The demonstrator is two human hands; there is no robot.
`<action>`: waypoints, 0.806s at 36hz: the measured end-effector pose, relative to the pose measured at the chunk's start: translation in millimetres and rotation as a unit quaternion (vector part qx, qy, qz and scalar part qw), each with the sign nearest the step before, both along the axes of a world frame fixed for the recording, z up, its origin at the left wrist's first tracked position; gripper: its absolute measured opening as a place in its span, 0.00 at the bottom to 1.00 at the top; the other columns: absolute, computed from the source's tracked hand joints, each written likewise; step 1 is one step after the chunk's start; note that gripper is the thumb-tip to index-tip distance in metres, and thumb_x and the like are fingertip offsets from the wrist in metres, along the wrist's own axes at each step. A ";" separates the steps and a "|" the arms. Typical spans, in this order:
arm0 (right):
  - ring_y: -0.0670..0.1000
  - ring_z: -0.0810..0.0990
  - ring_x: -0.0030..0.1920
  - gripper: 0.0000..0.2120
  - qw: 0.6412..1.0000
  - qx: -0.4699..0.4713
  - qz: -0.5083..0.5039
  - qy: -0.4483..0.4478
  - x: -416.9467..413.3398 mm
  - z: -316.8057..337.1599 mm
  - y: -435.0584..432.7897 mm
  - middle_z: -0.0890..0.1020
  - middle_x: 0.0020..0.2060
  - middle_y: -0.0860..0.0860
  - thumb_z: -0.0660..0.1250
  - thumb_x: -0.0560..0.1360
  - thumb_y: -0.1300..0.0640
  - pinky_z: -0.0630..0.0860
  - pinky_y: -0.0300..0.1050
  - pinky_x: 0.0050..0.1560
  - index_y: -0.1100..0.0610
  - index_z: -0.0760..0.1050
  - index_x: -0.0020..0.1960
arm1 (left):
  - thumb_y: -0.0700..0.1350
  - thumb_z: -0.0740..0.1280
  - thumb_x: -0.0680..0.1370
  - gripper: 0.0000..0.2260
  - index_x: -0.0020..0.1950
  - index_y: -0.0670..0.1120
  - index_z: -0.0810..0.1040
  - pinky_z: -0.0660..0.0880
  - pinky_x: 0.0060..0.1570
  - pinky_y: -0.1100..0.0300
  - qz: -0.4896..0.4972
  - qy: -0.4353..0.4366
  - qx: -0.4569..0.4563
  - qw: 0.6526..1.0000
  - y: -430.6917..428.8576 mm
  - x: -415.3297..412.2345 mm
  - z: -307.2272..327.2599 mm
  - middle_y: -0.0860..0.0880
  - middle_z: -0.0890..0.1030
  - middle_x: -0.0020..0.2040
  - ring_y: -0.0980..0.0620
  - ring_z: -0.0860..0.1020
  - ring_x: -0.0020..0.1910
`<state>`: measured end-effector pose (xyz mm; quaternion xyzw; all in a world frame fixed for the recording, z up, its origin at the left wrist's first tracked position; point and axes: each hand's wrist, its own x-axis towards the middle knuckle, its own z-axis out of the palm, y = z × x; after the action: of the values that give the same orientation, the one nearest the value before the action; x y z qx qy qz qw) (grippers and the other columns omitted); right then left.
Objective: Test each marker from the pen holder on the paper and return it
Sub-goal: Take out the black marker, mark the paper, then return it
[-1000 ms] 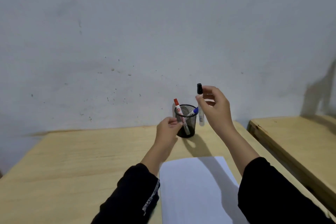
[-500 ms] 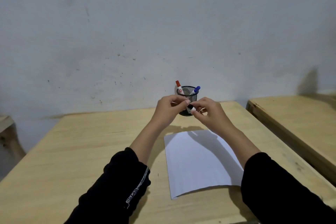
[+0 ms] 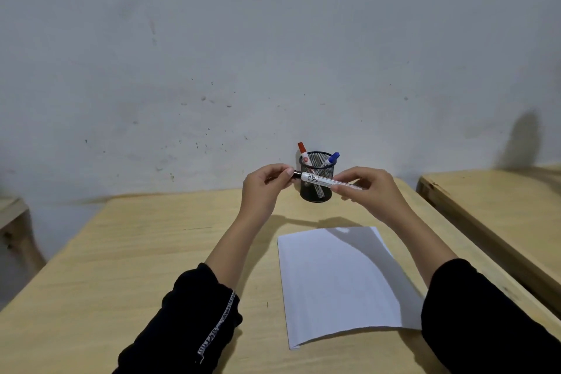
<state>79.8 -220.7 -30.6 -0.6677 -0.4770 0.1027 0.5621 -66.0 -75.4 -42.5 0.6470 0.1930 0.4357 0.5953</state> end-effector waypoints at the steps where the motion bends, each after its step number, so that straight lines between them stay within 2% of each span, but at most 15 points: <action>1: 0.43 0.79 0.31 0.04 0.999 0.016 -0.005 0.027 1.2 -0.2 0.2 0.84 0.34 0.48 0.75 0.68 0.61 0.75 0.34 0.35 0.57 0.83 0.43 | 0.36 0.68 0.76 0.04 0.43 0.44 0.81 0.78 0.46 0.68 -0.008 -0.014 -0.021 1.000 -0.4 -1.3 -0.6 0.52 0.83 0.36 0.58 0.82 0.36; 5: 0.45 0.80 0.32 0.06 0.979 0.112 -0.007 0.172 -2.5 -2.9 3.2 0.82 0.31 0.49 0.74 0.68 0.67 0.76 0.35 0.35 0.58 0.81 0.41 | 0.36 0.68 0.75 0.03 0.44 0.42 0.81 0.78 0.44 0.69 -0.034 -0.048 -0.078 0.995 -2.2 -1.4 -5.5 0.47 0.83 0.40 0.55 0.83 0.38; 8: 0.42 0.80 0.30 0.07 0.914 0.199 0.031 0.353 -13.5 -6.4 10.4 0.81 0.28 0.46 0.69 0.71 0.69 0.76 0.31 0.34 0.59 0.77 0.42 | 0.36 0.67 0.76 0.03 0.45 0.42 0.80 0.78 0.45 0.69 -0.058 -0.062 -0.096 0.992 -5.0 1.2 -7.0 0.49 0.84 0.38 0.55 0.83 0.39; 10: 0.41 0.79 0.29 0.06 0.880 0.221 0.045 0.418 -20.9 -9.3 16.3 0.81 0.28 0.46 0.68 0.72 0.69 0.76 0.29 0.33 0.59 0.77 0.43 | 0.36 0.67 0.76 0.03 0.46 0.41 0.80 0.78 0.44 0.69 -0.076 -0.066 -0.098 0.990 -8.7 2.8 -6.0 0.48 0.83 0.39 0.56 0.83 0.38; 15: 0.42 0.80 0.32 0.06 0.899 0.184 0.078 0.390 -35.2 -12.8 29.3 0.82 0.30 0.46 0.66 0.74 0.67 0.77 0.30 0.37 0.58 0.77 0.41 | 0.35 0.66 0.76 0.05 0.45 0.42 0.80 0.78 0.44 0.69 -0.107 -0.057 -0.064 0.991 -15.0 4.7 -1.7 0.53 0.84 0.36 0.57 0.83 0.38; 20: 0.42 0.80 0.33 0.07 0.908 0.177 0.091 0.370 -35.6 -10.2 34.9 0.82 0.31 0.46 0.66 0.74 0.67 0.77 0.31 0.39 0.59 0.77 0.40 | 0.34 0.65 0.76 0.06 0.47 0.43 0.80 0.78 0.47 0.67 -0.099 -0.040 -0.012 0.994 -10.6 -2.4 -0.6 0.55 0.85 0.37 0.59 0.82 0.39; 25: 0.44 0.81 0.35 0.05 0.925 0.167 0.112 0.321 -34.8 -12.2 39.1 0.83 0.32 0.47 0.66 0.73 0.69 0.77 0.32 0.41 0.61 0.77 0.42 | 0.34 0.65 0.77 0.06 0.47 0.42 0.80 0.78 0.46 0.69 -0.074 -0.014 -0.001 0.997 -3.0 -5.3 -3.1 0.56 0.84 0.35 0.60 0.82 0.37; 28: 0.46 0.81 0.38 0.04 0.933 0.169 0.126 0.291 -35.3 -12.3 41.1 0.82 0.33 0.50 0.74 0.66 0.61 0.78 0.35 0.44 0.57 0.80 0.39 | 0.34 0.64 0.77 0.06 0.47 0.41 0.80 0.78 0.46 0.69 -0.068 -0.009 0.001 0.998 -0.4 -6.8 -4.6 0.56 0.84 0.34 0.61 0.82 0.36; 29: 0.48 0.81 0.39 0.09 0.935 0.167 0.129 0.284 -34.9 -12.9 42.0 0.82 0.34 0.52 0.77 0.62 0.56 0.78 0.36 0.45 0.56 0.80 0.39 | 0.34 0.64 0.77 0.06 0.47 0.41 0.80 0.78 0.46 0.69 -0.067 -0.008 0.003 0.998 0.2 -7.3 -5.0 0.56 0.84 0.34 0.61 0.82 0.36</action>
<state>44.9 -178.8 -43.5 -0.4401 -0.3895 0.2786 0.7596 -73.3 -75.1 -47.5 0.6570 0.1433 0.4004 0.6225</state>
